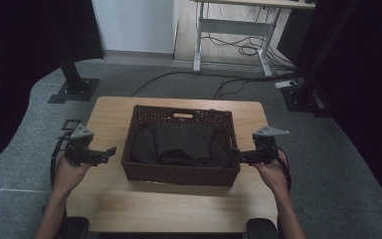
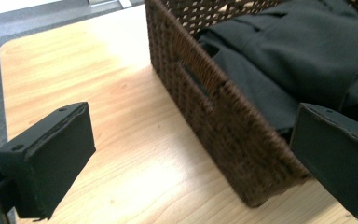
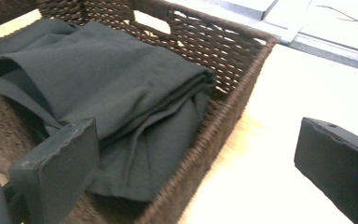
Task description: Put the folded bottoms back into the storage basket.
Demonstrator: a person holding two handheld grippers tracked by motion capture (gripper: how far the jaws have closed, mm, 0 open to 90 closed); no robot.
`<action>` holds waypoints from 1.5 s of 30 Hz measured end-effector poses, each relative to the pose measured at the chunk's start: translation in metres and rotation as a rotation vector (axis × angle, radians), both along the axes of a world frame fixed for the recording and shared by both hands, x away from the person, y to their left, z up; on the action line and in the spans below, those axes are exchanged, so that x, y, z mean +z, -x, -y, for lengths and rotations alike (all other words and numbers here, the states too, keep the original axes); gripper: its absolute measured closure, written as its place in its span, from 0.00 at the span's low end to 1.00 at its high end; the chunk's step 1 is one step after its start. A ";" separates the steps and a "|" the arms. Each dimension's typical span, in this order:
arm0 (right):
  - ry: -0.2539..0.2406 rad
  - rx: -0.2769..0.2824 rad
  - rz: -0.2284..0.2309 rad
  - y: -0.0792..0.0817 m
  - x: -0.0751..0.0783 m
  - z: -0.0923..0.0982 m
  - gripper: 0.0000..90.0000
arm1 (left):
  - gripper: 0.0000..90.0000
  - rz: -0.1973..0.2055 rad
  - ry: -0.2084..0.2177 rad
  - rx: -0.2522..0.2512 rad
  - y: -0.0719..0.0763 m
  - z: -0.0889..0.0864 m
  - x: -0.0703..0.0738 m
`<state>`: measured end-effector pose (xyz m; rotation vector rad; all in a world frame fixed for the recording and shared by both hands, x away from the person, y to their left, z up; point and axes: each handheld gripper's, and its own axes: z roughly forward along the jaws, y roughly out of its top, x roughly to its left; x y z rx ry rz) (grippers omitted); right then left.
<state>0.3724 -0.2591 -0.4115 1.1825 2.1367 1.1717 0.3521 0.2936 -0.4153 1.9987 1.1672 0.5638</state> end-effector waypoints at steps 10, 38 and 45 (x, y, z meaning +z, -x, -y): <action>-0.021 -0.066 -0.011 0.007 -0.018 0.030 0.02 | 0.00 0.004 -0.010 0.017 0.009 -0.013 -0.029; 0.004 -0.094 -0.093 0.026 -0.093 0.034 0.00 | 0.00 -0.066 0.001 0.016 0.022 -0.007 -0.102; 0.010 -0.097 -0.118 0.028 -0.109 0.030 0.00 | 0.00 -0.092 -0.029 0.009 0.021 -0.002 -0.114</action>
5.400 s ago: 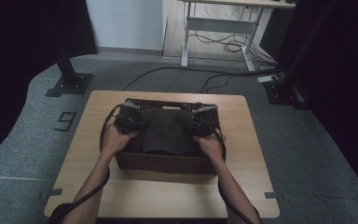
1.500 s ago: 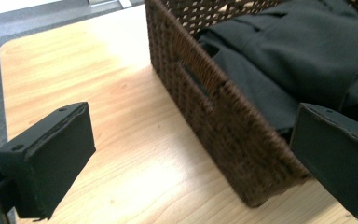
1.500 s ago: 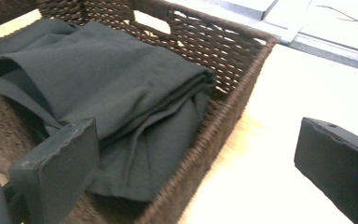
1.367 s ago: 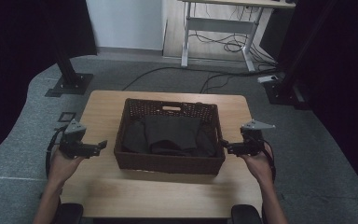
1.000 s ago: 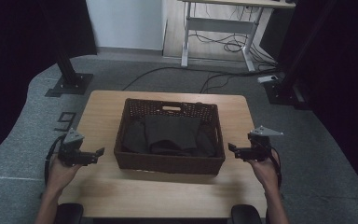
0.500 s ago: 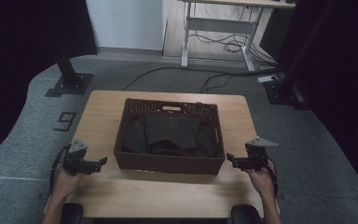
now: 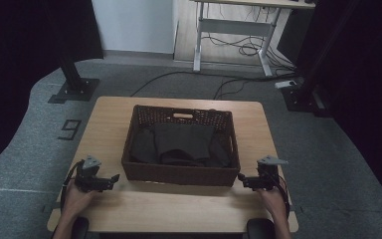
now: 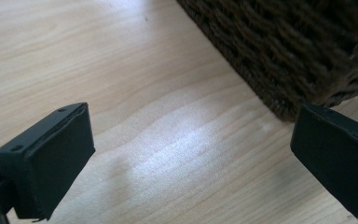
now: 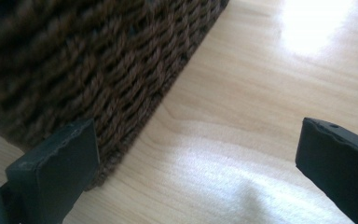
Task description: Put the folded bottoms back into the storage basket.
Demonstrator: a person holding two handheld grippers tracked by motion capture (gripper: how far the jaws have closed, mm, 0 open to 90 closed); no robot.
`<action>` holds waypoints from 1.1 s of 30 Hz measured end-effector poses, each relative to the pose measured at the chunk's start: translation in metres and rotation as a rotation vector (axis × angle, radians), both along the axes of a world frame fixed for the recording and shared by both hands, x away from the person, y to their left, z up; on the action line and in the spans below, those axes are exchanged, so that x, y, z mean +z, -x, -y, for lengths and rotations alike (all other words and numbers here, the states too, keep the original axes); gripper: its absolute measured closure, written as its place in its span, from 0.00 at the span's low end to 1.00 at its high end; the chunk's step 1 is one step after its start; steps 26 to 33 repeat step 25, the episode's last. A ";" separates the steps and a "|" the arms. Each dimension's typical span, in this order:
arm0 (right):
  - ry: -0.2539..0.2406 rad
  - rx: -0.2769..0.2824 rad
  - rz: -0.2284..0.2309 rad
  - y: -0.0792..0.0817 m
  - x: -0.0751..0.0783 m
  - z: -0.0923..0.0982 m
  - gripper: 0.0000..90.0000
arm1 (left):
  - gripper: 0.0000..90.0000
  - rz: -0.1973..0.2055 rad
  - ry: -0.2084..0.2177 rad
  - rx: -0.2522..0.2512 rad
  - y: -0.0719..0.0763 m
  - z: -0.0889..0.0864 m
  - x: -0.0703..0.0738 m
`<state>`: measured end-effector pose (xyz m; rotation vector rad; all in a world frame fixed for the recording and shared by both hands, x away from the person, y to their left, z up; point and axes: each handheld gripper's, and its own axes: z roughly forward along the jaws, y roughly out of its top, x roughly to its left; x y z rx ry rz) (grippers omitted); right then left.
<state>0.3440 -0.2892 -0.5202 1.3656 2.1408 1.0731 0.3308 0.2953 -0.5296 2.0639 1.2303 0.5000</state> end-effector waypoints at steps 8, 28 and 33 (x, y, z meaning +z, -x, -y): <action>0.029 0.008 -0.033 0.001 -0.018 -0.006 0.00 | 0.00 -0.056 -0.044 -0.022 -0.002 0.007 -0.014; 0.100 0.008 -0.041 0.004 -0.037 -0.011 0.00 | 0.00 -0.064 -0.047 -0.024 -0.003 0.010 -0.018; 0.100 0.008 -0.041 0.004 -0.037 -0.011 0.00 | 0.00 -0.064 -0.047 -0.024 -0.003 0.010 -0.018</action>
